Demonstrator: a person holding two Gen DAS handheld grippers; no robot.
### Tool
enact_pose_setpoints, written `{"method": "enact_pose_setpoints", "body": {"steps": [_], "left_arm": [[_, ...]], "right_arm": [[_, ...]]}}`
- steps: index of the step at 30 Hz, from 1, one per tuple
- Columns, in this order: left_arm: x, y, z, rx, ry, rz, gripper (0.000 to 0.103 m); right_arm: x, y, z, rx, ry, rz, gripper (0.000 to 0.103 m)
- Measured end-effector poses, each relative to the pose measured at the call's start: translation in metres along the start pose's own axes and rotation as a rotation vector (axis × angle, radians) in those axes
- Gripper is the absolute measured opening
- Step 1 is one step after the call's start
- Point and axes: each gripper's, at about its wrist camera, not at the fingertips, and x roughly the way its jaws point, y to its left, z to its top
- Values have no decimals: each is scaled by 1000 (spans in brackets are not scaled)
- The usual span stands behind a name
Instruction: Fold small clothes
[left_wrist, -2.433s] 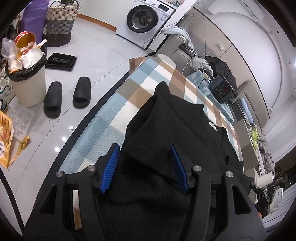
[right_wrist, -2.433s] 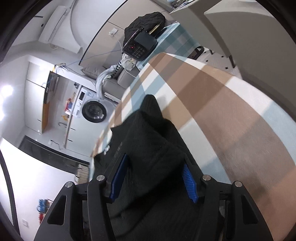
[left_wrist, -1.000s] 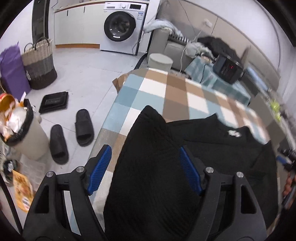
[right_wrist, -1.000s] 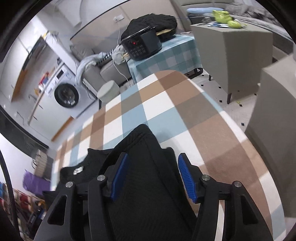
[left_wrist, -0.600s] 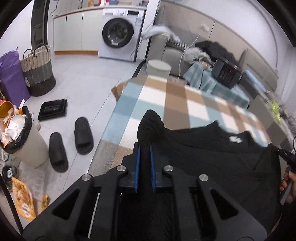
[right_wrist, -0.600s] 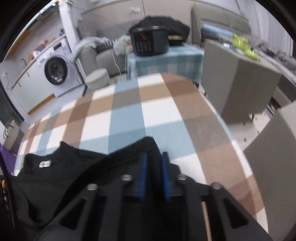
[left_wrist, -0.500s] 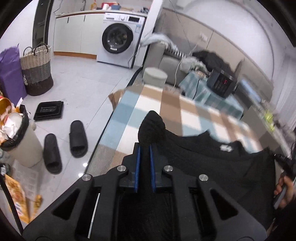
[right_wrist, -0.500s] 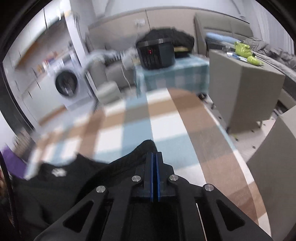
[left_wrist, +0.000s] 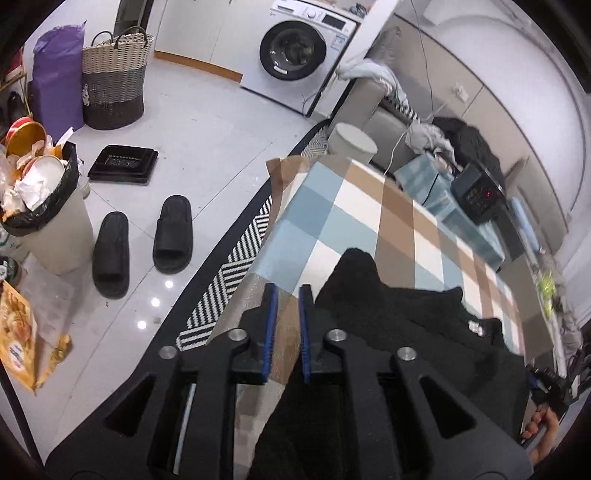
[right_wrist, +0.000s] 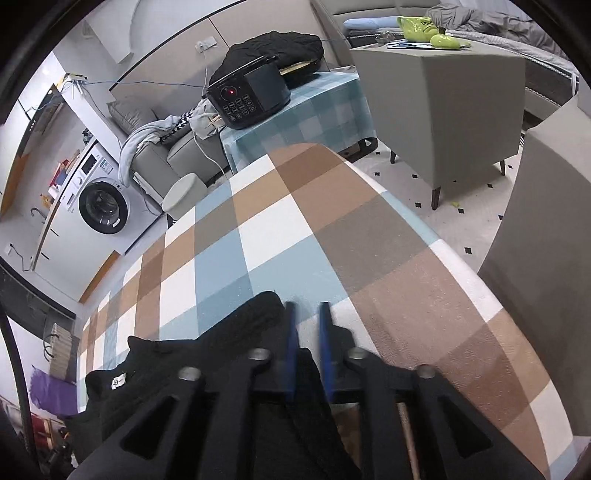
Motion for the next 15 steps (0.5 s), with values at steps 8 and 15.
{"method": "enact_pose_setpoints", "body": {"steps": [8,15], "left_arm": [[-4,-60,-9,243,-61,101,53],[10,-93,-12,388,-77,185,53]], "right_arm": [[-13,14,-10,-58,9,49,42],[-30,19,-20,-92,15,83,45]]}}
